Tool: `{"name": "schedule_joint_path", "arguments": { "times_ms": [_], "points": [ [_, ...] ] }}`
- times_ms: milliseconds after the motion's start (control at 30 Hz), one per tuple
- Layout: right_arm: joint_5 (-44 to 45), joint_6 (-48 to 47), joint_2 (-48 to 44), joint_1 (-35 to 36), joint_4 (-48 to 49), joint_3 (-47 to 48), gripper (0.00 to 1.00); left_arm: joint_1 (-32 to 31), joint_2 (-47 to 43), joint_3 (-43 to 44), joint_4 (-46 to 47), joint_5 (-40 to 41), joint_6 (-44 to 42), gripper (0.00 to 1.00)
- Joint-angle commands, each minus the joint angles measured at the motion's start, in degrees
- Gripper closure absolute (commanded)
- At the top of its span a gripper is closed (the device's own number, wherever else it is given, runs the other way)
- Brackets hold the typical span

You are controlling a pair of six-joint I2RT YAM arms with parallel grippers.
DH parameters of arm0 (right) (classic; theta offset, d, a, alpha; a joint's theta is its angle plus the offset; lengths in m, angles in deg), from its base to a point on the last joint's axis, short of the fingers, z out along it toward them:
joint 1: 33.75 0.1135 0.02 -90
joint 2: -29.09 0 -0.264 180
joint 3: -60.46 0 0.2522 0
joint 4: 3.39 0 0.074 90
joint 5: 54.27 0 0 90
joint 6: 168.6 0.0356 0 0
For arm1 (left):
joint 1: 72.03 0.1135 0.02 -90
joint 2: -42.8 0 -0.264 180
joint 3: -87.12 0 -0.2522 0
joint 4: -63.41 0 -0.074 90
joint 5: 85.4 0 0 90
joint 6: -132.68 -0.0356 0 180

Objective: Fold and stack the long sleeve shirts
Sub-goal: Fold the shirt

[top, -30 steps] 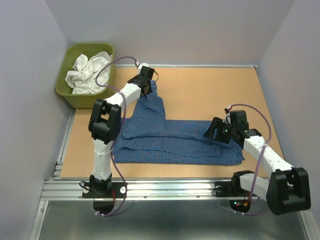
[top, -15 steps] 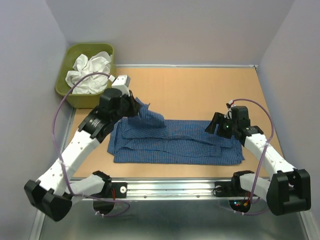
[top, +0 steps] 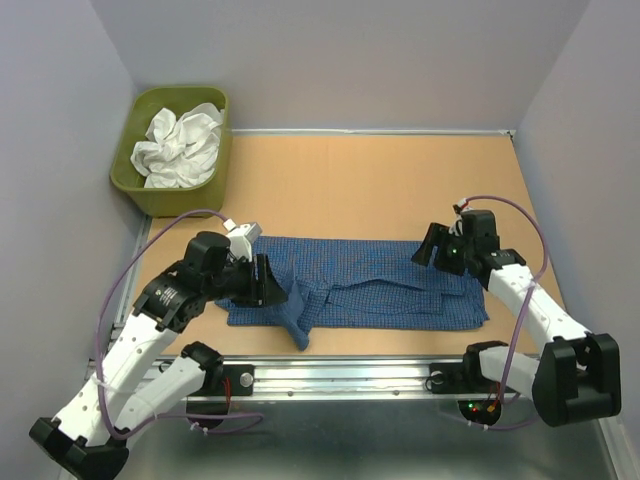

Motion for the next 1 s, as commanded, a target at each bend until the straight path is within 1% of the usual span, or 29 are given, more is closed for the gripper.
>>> {"name": "schedule_joint_path", "arguments": {
  "times_ms": [0, 33, 67, 100, 133, 167, 233, 300, 333, 367, 467, 500, 533, 567, 600, 667, 700, 767, 800, 867, 900, 933, 967],
  "points": [
    [2.2, -0.7, 2.0, 0.2, 0.9, 4.2, 0.26, -0.2, 0.3, 1.7, -2.1, 4.5, 1.0, 0.30],
    [2.5, -0.7, 2.6, 0.2, 0.9, 4.5, 0.26, -0.1, 1.1, 2.5, -2.0, 7.7, 1.8, 0.25],
    [2.9, -0.7, 3.3, 0.2, 0.9, 4.6, 0.26, -0.1, 2.1, 4.8, -1.8, 10.9, 3.0, 0.17],
    [3.2, -0.8, 3.5, 0.2, 0.9, 4.8, 0.26, -0.1, 3.0, 6.1, -1.6, 17.8, 3.6, 0.16],
    [3.6, -0.9, 3.7, 0.2, 0.9, 4.9, 0.26, -0.1, 4.9, 7.3, -1.4, 21.3, 4.3, 0.16],
    [4.3, -1.0, 4.4, 0.2, 0.9, 5.0, 0.26, -0.1, 5.8, 9.1, -0.2, 27.4, 5.2, 0.18],
    [4.7, -1.0, 5.3, 0.2, 0.9, 5.1, 0.26, -0.1, 8.7, 9.6, 2.1, 31.5, 5.8, 0.21],
    [4.9, -0.8, 7.3, 0.2, 1.2, 5.3, 0.26, 0.2, 11.4, 8.4, 7.4, 34.1, 6.2, 0.26],
    [5.0, -0.5, 8.2, 0.2, 1.4, 5.5, 0.26, 0.6, 14.6, 7.6, 9.4, 35.7, 6.3, 0.28],
    [5.4, -0.1, 8.8, 0.2, 1.5, 5.7, 0.26, 1.2, 16.5, 6.8, 13.5, 36.0, 6.3, 0.29],
    [7.1, 0.8, 10.7, 0.2, 2.6, 6.1, 0.27, 4.0, 23.9, 3.8, 19.9, 36.2, 6.2, 0.35],
    [7.5, 1.0, 11.4, 0.2, 3.0, 6.6, 0.28, 4.4, 25.7, 2.5, 24.5, 36.5, 6.2, 0.39],
    [7.8, 1.5, 12.8, 0.2, 3.1, 6.9, 0.28, 4.5, 29.2, 1.9, 26.7, 36.5, 6.3, 0.41],
    [8.2, 1.9, 13.7, 0.2, 3.4, 7.0, 0.29, 4.7, 30.9, 1.1, 30.0, 36.5, 6.6, 0.42],
    [8.8, 2.6, 15.1, 0.2, 3.4, 7.6, 0.31, 4.9, 34.4, 1.2, 31.1, 36.3, 7.0, 0.43],
    [10.1, 3.9, 16.3, 0.2, 3.7, 7.9, 0.33, 5.1, 38.1, 2.3, 32.6, 36.1, 7.2, 0.43],
    [12.2, 4.9, 16.7, 0.2, 3.8, 7.9, 0.37, 5.4, 41.2, 2.9, 32.8, 36.1, 7.2, 0.43],
    [14.1, 5.6, 17.7, 0.2, 4.4, 7.8, 0.40, 5.8, 44.5, 4.1, 33.0, 36.1, 6.9, 0.43],
    [16.8, 6.0, 19.1, 0.2, 5.1, 8.0, 0.42, 6.6, 47.7, 5.3, 33.5, 35.9, 6.9, 0.44],
    [18.6, 6.3, 20.9, 0.2, 5.6, 8.5, 0.42, 7.7, 51.2, 6.8, 33.8, 35.2, 6.8, 0.43],
    [20.7, 6.4, 23.4, 0.2, 6.0, 9.7, 0.43, 8.1, 54.3, 8.5, 34.2, 34.5, 6.6, 0.44],
    [21.7, 6.4, 24.5, 0.2, 6.0, 9.7, 0.43, 8.7, 54.3, 9.4, 34.5, 34.1, 6.5, 0.44],
    [22.8, 6.2, 25.9, 0.0, 6.4, 11.1, 0.43, 9.6, 57.2, 10.4, 35.0, 33.9, 6.5, 0.44]
  ]
}}
